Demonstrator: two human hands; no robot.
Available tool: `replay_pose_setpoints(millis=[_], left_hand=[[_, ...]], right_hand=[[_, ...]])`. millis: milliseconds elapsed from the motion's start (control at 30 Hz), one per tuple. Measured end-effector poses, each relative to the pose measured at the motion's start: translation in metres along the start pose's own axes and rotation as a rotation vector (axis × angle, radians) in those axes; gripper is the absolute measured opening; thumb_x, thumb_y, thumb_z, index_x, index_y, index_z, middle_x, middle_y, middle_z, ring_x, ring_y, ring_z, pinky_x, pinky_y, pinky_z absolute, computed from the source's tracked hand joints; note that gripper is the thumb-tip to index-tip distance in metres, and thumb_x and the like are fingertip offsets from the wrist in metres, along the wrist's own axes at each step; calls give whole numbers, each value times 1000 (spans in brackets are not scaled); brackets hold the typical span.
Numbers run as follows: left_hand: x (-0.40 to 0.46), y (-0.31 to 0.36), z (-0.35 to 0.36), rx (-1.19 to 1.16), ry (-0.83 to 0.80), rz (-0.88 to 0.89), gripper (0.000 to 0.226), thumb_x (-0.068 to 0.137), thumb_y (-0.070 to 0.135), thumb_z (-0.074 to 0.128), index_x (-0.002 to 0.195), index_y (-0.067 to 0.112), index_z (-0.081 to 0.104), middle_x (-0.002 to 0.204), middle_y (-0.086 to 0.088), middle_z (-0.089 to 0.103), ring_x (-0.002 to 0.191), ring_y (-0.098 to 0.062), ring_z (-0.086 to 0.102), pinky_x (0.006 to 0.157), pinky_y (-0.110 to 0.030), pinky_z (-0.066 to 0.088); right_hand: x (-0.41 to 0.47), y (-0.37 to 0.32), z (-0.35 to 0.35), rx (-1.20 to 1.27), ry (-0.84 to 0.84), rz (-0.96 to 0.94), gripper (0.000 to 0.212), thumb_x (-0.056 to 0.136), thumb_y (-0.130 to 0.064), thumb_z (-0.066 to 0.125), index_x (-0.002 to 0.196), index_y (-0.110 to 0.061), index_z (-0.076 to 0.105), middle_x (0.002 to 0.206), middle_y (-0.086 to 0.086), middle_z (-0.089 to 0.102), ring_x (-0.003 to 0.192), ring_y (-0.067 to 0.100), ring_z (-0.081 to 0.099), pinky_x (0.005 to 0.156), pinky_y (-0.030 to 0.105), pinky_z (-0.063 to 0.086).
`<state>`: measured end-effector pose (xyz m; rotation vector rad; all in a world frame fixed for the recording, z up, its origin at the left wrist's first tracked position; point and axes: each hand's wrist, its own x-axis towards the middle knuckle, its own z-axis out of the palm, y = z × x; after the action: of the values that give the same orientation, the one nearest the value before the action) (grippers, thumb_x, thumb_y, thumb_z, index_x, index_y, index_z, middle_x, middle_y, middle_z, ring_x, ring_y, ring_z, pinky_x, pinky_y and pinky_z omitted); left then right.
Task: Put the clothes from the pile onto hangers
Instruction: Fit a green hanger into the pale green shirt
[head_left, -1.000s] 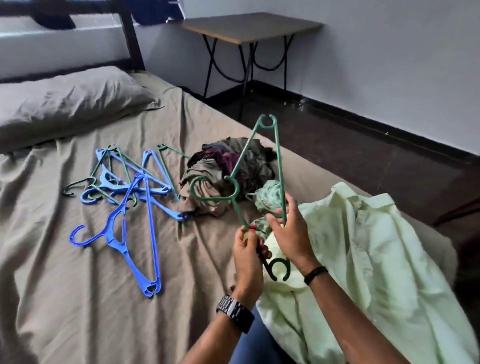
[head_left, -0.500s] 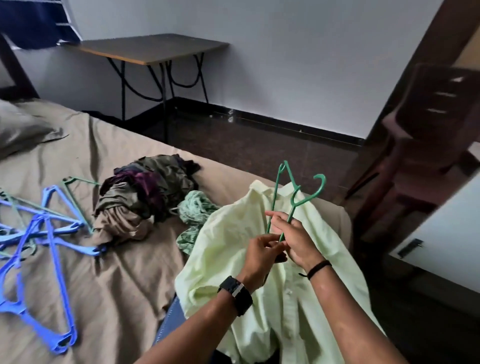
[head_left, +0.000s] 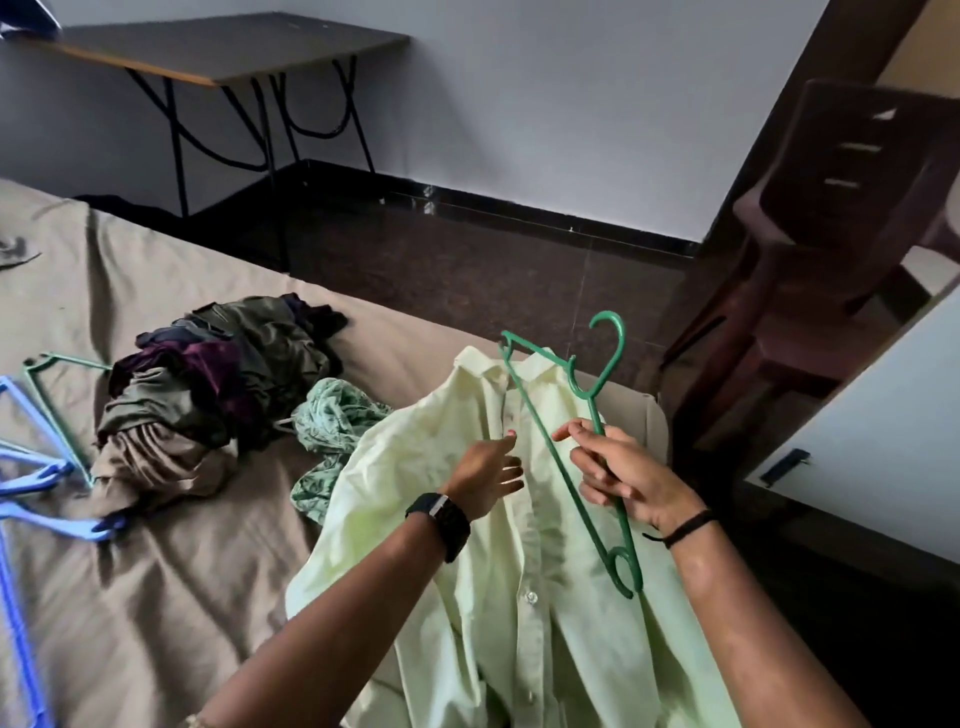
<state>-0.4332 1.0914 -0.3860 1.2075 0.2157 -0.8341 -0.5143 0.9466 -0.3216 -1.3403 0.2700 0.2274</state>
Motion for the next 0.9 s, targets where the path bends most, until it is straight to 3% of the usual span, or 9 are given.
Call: replay_pose_setpoints(millis=[67,167,300,400,500,567,700,800,900], left_hand=[[15,6,5,-46,-71,-5,14,100,20,47,103,7,50,100,-14,55,85,-24,57,79,-36,52],[31,15,12,-67,-45,-8,15,99,-1,39,91,3,52,90,-12,58,78,-24,61,66,-33,54],[54,23,14,-58,-2,25,21,97,-7,37,86,3,52,82,-11,57,73,-24,61,62,-33,56],[70,30,19,-12,-32,57,18,96,-6,42,83,1,52,78,-12,58,71,-23,62,61,-32,59],[86,41,21,207,-10,106,17,94,-4,48,80,3,54,75,-11,57,68,-23,59,66,-33,59],[106,52,15,531,145,256,13,93,3,49,86,6,60,83,-11,60,77,-27,61,77,-38,55],[144,85,-11,1134,432,500,37,93,10,43,129,12,51,124,-18,48,112,-36,48,96,-37,41],[179,104,-35,1327,400,372,56,90,6,35,143,23,38,132,-23,40,121,-42,40,103,-43,37],[197,111,-50,1430,272,252,51,89,8,38,138,19,41,131,-20,51,120,-39,47,98,-39,39]], right_hand=[[5,-2,-8,38,-34,37,25,102,-19,38,98,0,55,43,-1,31,23,3,18,31,16,28],[17,1,-21,47,39,28,22,99,-19,44,100,0,54,52,1,35,28,3,21,30,16,24],[45,13,-54,-259,508,-81,21,95,-18,54,89,2,54,63,4,40,36,9,33,37,22,28],[61,18,-72,-515,685,-108,27,96,-16,51,92,10,59,61,7,43,43,15,37,44,27,31],[67,7,-75,-725,783,-264,27,96,-19,50,91,1,67,64,12,55,61,26,50,58,34,36],[74,-5,-81,-869,793,-360,27,95,-22,52,85,-3,68,68,12,62,71,32,57,65,38,41],[94,-39,-101,-1058,800,-441,24,94,-20,58,107,-4,70,102,13,72,97,30,66,83,34,49],[109,-68,-113,-1207,753,-473,27,92,-23,61,112,-7,70,111,11,70,105,29,64,89,38,51],[125,-91,-124,-1283,600,-415,26,91,-27,62,112,-13,71,113,4,70,108,22,64,93,38,50]])
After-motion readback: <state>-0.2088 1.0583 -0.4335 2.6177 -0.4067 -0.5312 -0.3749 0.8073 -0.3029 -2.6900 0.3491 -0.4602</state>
